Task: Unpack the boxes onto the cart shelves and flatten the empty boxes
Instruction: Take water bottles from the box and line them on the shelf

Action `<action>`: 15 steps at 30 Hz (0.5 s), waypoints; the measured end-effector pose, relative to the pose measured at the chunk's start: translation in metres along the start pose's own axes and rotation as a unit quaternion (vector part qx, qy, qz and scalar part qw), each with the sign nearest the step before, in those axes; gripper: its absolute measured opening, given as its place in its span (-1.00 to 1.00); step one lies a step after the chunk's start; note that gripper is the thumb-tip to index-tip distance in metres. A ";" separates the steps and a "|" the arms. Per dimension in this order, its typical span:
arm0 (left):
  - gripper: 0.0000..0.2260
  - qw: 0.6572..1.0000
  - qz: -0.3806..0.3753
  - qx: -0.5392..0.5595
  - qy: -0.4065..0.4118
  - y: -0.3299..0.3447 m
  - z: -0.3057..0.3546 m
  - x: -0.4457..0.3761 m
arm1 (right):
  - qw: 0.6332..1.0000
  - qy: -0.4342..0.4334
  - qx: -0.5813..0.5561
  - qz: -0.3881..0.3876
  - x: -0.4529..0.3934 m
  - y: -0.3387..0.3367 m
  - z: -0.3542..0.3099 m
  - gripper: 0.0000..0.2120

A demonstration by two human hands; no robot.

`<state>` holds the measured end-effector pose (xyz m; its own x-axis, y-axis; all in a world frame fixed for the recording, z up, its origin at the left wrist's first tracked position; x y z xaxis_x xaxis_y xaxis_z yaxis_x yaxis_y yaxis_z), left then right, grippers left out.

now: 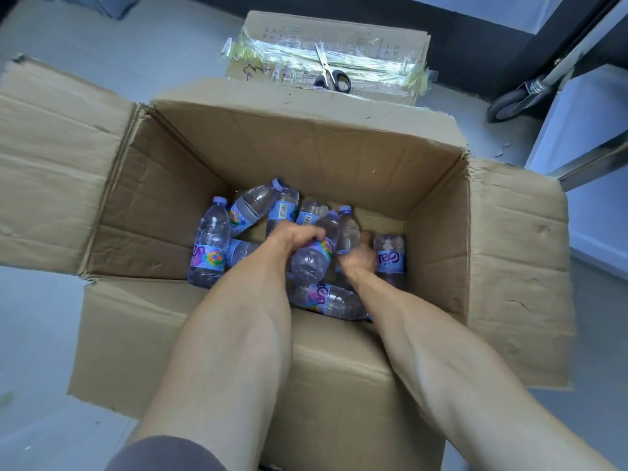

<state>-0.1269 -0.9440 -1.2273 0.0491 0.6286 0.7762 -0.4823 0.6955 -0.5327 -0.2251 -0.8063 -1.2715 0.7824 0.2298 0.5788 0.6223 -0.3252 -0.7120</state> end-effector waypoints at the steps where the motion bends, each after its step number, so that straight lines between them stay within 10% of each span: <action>1: -0.55 0.999 -0.023 0.027 -0.013 -0.005 -0.003 0.004 | 1.000 0.009 -0.019 -0.005 0.002 0.000 0.000 -0.37; 8: -0.52 0.971 -0.118 0.205 -0.039 -0.019 -0.012 0.061 | 0.955 0.158 -0.252 0.002 0.020 -0.039 0.005 -0.28; 15: -0.69 0.847 -0.161 0.506 0.022 -0.053 0.012 0.135 | 0.900 0.076 -0.411 -0.120 0.066 -0.089 -0.024 -0.37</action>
<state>-0.1055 -0.9003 -1.0899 0.3418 0.4911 0.8012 -0.9397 0.1915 0.2835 -0.2294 -0.7845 -1.1607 0.5762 0.2770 0.7689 0.4960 -0.8663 -0.0595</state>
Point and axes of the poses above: each hand's wrist, its own x-axis away from the middle knuckle, its own y-axis out of the palm, z = x × y, the point moved 4 cm from there along -x, towards the middle knuckle, and after that the axes turned 8 degrees about z, right-handed, at the moved point
